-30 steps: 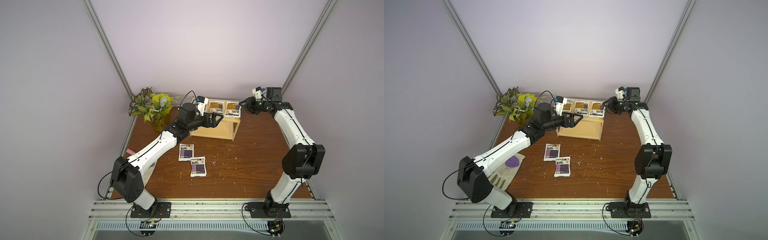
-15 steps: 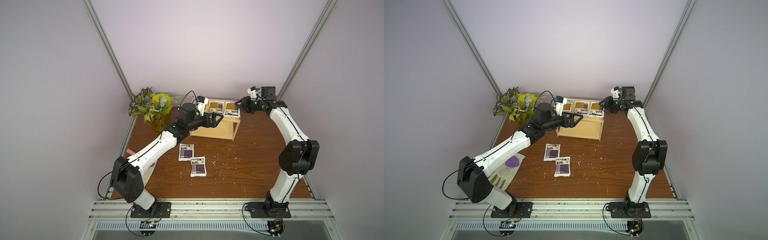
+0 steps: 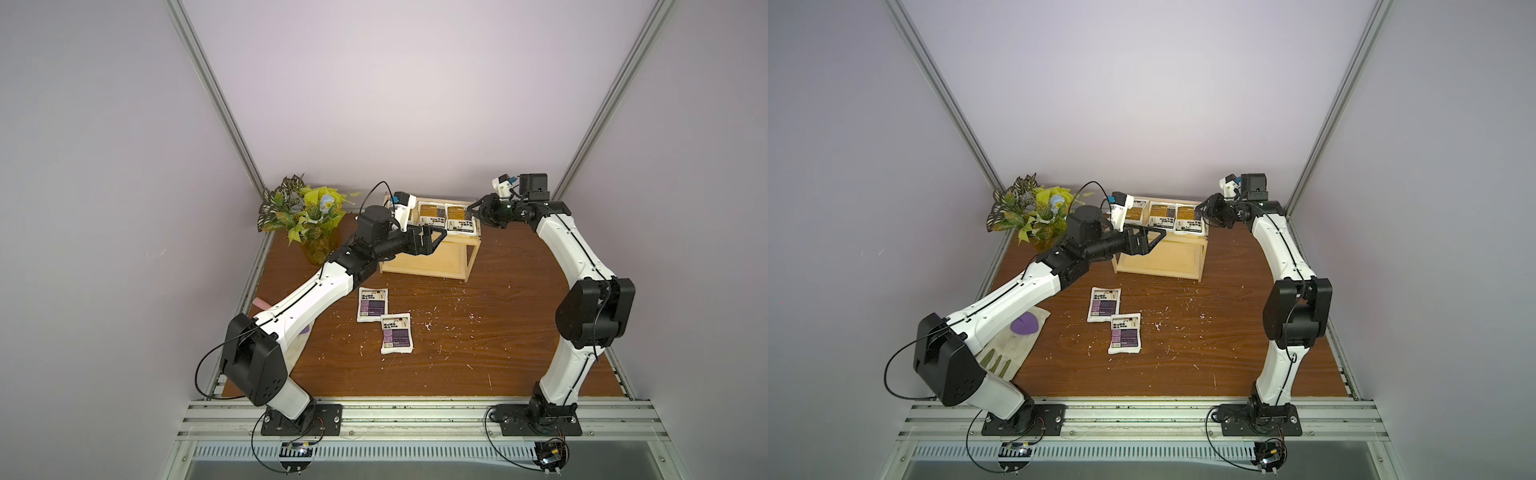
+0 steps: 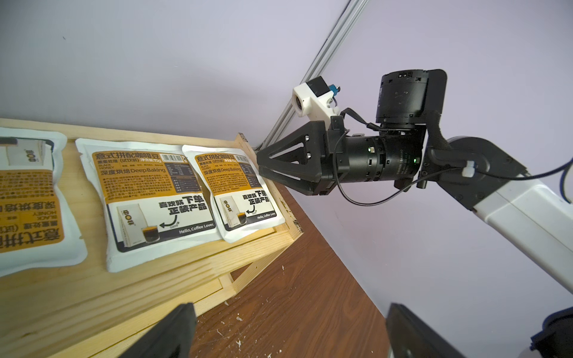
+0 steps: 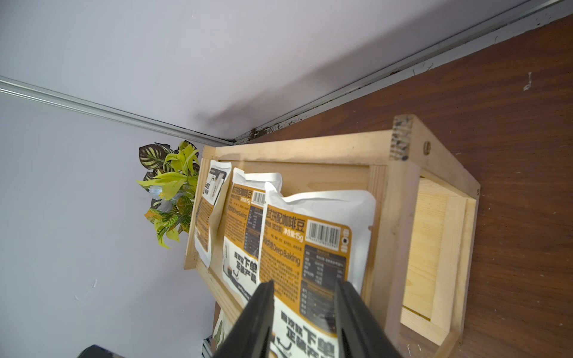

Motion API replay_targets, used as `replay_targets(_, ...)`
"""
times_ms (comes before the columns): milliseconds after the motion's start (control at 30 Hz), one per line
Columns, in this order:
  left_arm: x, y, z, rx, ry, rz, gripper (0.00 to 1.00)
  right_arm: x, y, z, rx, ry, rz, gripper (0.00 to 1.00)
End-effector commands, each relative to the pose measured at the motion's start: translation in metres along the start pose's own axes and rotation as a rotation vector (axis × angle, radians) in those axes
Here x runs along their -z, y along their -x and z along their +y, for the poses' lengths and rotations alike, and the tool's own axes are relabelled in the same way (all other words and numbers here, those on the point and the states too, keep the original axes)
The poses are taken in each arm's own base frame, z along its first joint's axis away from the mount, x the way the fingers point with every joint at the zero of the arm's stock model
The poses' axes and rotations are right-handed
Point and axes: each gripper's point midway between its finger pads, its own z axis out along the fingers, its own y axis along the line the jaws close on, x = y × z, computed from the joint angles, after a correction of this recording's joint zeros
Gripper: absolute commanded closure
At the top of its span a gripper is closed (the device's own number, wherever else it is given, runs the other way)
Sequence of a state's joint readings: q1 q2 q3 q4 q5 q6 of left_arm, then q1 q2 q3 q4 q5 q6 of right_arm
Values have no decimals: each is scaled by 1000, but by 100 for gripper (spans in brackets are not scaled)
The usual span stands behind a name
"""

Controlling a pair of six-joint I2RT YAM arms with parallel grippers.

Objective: Place the bagged coffee beans on the shelf by color
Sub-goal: Place the bagged coffee beans on the shelf, then pick up the bagged coffee beans at the center of the board.

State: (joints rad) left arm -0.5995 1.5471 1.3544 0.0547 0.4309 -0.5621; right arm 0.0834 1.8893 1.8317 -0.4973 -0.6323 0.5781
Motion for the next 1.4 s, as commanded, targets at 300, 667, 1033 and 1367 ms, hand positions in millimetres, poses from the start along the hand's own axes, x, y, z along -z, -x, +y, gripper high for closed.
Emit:
replay_targets(300,48,16,2,-33,122,-89,0,80,-26,95,138,164,-81,60)
replay_targets(667,102,-44,45,65,350,-33,0,69,-160,95,147,202,86,57)
replay_targets(1033,136,-135,83,179,445,62,0,35,-272,54,97,133,224,55)
replay_targets(1367,139,-186,104,254,472,136,0,-9,-340,16,126,37,403,54)
